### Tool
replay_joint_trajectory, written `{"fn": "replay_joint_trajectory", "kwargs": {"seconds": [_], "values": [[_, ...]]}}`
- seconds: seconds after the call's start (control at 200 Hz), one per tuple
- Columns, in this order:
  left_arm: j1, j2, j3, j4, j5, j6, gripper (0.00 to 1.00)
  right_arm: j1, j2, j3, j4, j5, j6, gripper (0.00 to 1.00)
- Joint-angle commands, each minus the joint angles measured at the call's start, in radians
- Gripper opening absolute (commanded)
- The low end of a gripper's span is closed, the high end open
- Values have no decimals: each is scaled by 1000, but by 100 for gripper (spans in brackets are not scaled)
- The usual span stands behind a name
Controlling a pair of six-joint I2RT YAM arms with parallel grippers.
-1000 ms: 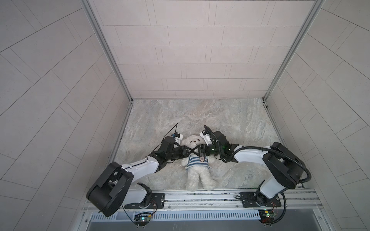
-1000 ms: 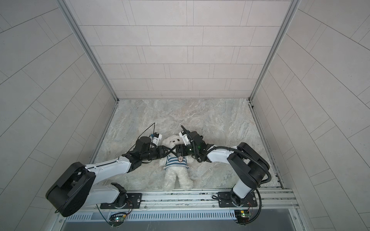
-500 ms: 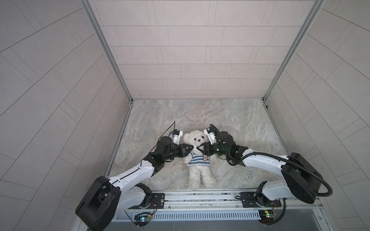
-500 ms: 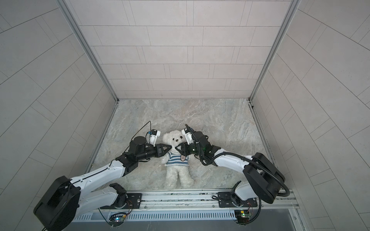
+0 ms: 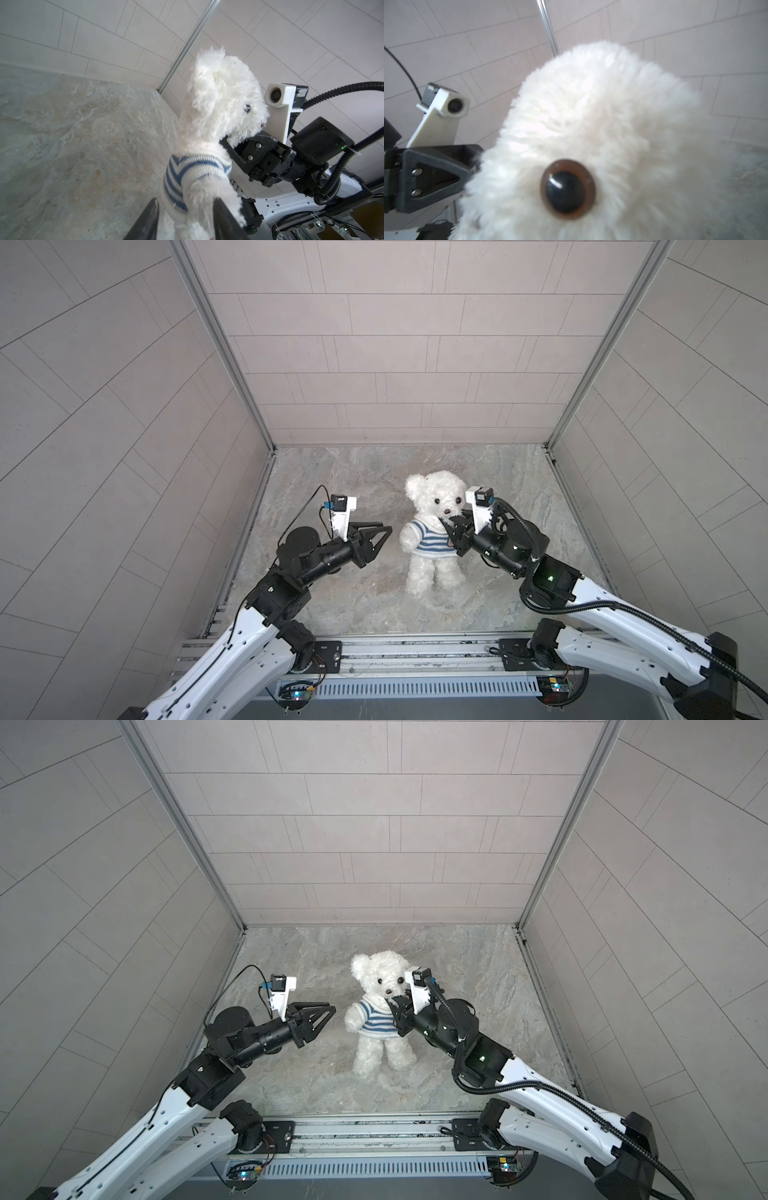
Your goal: Dress the teddy bear
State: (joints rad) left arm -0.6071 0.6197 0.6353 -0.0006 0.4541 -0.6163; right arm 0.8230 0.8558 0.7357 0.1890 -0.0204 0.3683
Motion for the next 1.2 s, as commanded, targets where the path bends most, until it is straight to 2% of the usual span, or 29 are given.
{"fn": "replay_joint_trajectory", "kwargs": {"seconds": [0.0, 0.035, 0.1, 0.15, 0.245, 0.345, 0.431, 0.601, 0.841, 0.936, 0.996, 1.196], "values": [[-33, -23, 0, -51, -29, -32, 54, 21, -16, 69, -32, 159, -58, 0], [-51, -21, -2, -36, -37, -48, 54, 29, -9, 91, -46, 182, -66, 0], [-95, -8, -1, 14, -53, -85, 40, 53, 12, 134, -68, 228, -81, 0], [-140, 5, 6, 66, -71, -108, 35, 74, 26, 150, -63, 257, -99, 0], [-228, 42, 41, 105, -147, -125, 36, 108, 45, 164, -33, 313, -121, 0], [-275, 102, 68, 161, -203, -163, 36, 135, 61, 165, 7, 361, -139, 0], [-287, 138, 70, 191, -273, -210, 38, 148, 70, 160, 49, 374, -147, 0], [-287, 207, 107, 152, -377, -254, 33, 163, 79, 145, 114, 378, -154, 0], [-288, 261, 139, 129, -376, -275, 39, 188, 94, 120, 200, 396, -164, 0], [-293, 250, 131, 108, -403, -278, 51, 195, 93, 107, 229, 407, -174, 0], [-293, 235, 121, 101, -410, -280, 55, 201, 89, 99, 237, 425, -183, 0], [-293, 205, 92, 87, -412, -288, 52, 213, 73, 75, 277, 464, -200, 0]]}}
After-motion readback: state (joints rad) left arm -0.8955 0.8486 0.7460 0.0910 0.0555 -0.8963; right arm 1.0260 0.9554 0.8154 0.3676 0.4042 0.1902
